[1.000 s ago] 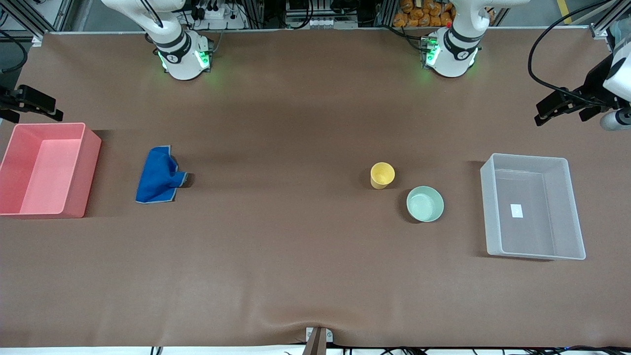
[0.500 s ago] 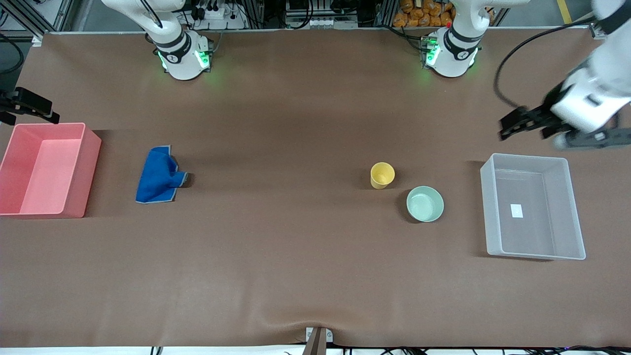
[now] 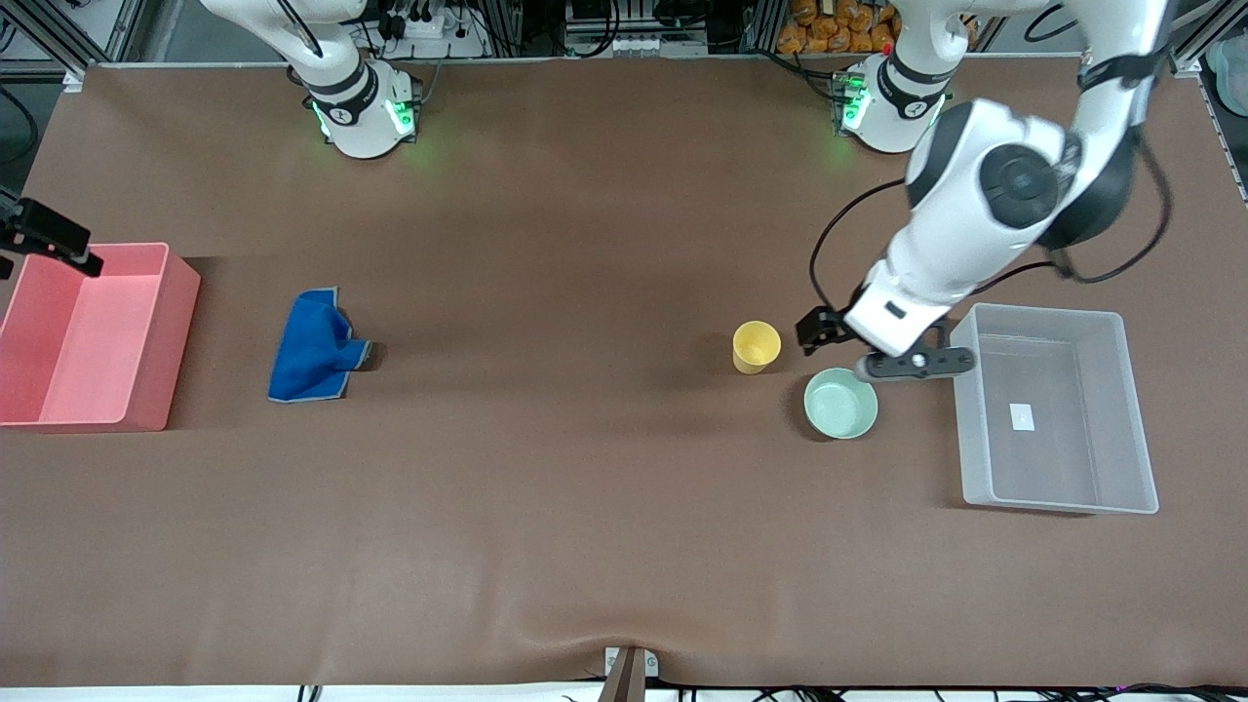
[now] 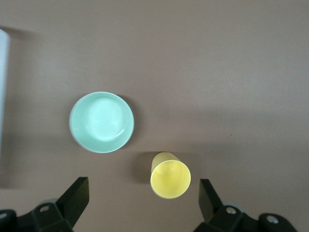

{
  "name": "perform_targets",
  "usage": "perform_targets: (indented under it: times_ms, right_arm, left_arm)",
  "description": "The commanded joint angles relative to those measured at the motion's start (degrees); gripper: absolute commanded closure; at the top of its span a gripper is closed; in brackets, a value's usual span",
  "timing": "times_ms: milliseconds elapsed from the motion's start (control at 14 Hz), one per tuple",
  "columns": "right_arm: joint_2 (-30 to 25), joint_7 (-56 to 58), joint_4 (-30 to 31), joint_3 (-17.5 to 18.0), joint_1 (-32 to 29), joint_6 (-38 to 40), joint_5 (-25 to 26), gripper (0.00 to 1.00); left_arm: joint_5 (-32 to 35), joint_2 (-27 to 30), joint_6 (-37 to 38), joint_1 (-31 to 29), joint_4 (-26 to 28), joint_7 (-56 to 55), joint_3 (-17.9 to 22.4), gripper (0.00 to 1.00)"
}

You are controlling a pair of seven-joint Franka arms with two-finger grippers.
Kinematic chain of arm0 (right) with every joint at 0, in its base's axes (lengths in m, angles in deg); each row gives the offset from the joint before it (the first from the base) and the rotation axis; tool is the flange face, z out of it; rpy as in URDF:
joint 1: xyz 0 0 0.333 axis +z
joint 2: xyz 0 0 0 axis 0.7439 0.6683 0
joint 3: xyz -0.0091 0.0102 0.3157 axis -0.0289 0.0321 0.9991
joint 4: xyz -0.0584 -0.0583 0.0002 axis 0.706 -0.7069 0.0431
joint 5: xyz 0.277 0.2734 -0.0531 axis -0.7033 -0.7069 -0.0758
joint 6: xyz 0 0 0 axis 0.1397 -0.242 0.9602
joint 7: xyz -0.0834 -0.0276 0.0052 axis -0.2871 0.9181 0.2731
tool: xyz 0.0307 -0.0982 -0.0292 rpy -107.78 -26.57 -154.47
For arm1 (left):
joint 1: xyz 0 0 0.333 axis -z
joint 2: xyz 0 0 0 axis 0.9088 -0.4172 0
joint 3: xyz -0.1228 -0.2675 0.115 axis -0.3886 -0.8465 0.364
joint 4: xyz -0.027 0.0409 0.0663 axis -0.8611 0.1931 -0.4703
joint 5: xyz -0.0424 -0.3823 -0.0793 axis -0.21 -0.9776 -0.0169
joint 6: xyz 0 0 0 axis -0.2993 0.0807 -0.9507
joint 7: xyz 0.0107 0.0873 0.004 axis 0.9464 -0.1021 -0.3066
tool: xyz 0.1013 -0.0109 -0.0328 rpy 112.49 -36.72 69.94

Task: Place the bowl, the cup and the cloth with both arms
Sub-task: 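Reach the left gripper to the yellow cup while the right gripper reaches the cloth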

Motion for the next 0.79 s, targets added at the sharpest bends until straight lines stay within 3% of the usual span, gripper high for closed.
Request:
perform_targets:
  times_ms: [0, 286, 429, 571, 714]
  right_arm:
    - [6.2, 0.3, -1.8, 0.2, -2.4, -1.0, -0.2, 0.00]
    - [8.5, 0.6, -1.7, 0.3, -3.6, -1.2, -0.5, 0.00]
    - [13.3, 0.4, -1.7, 0.3, -3.9, -2.8, -0.4, 0.00]
    - [14.7, 0.4, -1.5, 0.3, -4.6, -2.4, -0.5, 0.00]
    - [15.6, 0.5, -1.3, 0.4, -3.8, -2.1, 0.0, 0.00]
  left_arm:
    - [-0.4, -2.0, -5.4, 0.6, 4.0, -0.5, -0.8, 0.00]
    - [0.2, -8.0, -6.6, 2.0, 4.4, -0.2, -0.8, 0.00]
    - [0.8, -10.1, -9.0, 2.1, 5.6, -0.1, -0.8, 0.00]
    - [2.7, -11.3, -10.9, 2.3, 7.4, -0.2, -0.8, 0.00]
    - [3.3, -12.2, -11.2, 2.2, 8.2, -0.2, -0.9, 0.09]
